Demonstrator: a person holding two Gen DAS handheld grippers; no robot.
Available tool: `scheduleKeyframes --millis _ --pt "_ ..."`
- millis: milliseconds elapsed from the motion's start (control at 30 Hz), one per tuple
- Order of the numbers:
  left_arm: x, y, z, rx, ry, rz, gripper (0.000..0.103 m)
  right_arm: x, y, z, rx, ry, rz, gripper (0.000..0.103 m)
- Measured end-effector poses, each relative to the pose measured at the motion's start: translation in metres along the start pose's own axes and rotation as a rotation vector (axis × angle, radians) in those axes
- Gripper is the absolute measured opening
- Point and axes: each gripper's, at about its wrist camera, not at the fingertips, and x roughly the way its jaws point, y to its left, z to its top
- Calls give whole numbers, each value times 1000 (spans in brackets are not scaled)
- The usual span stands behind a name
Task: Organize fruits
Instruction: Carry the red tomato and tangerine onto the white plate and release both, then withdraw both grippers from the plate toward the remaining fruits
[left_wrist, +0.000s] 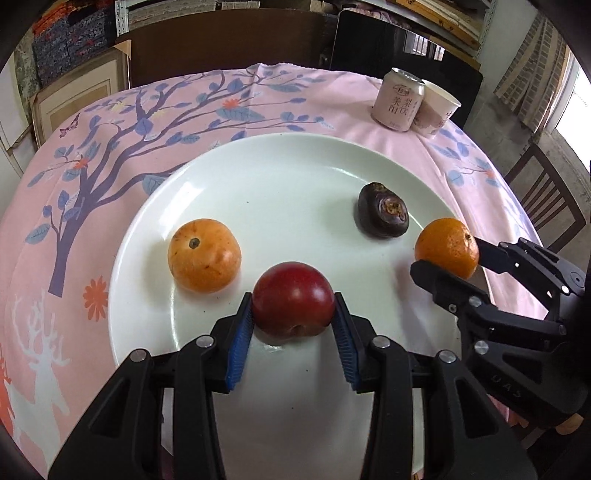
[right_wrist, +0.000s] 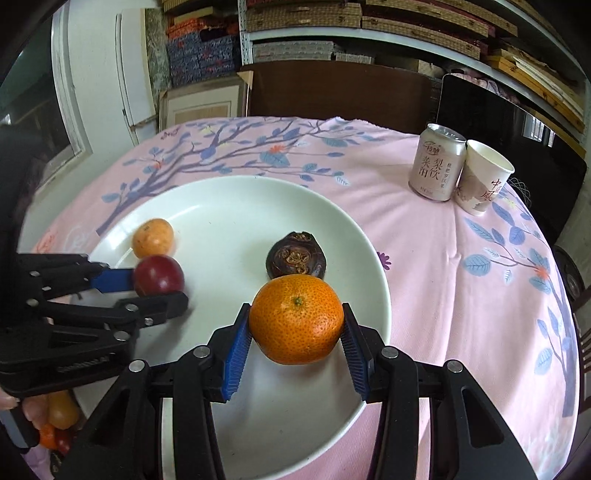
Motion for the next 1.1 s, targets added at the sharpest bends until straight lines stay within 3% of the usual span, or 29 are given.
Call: scheduleKeyframes --millis 133,200,267,400,600,800,933,1100 --pt "-1 -2 0 3 2 28 48 9 -1 0 -3 22 -21 48" --pt "0 -1 0 -6 10 38 65 10 -3 0 3 26 -28 48" --pt "1 1 0 -16 19 52 73 9 -3 0 5 16 -35 51" --pt "-9 4 0 -26 -5 61 73 -7 -5 1 23 -33 -35 55" --pt "-72 10 -17 -41 -132 28 75 -70 -16 -12 91 -133 -22 55" --pt "-148 7 -91 32 -241 14 88 -141 -12 -68 143 -184 52 64" --pt "-161 1 -165 119 -220 51 88 -160 8 -125 147 -146 90 64" --pt "-152 2 -229 138 -165 65 88 -174 25 -177 178 -162 113 64"
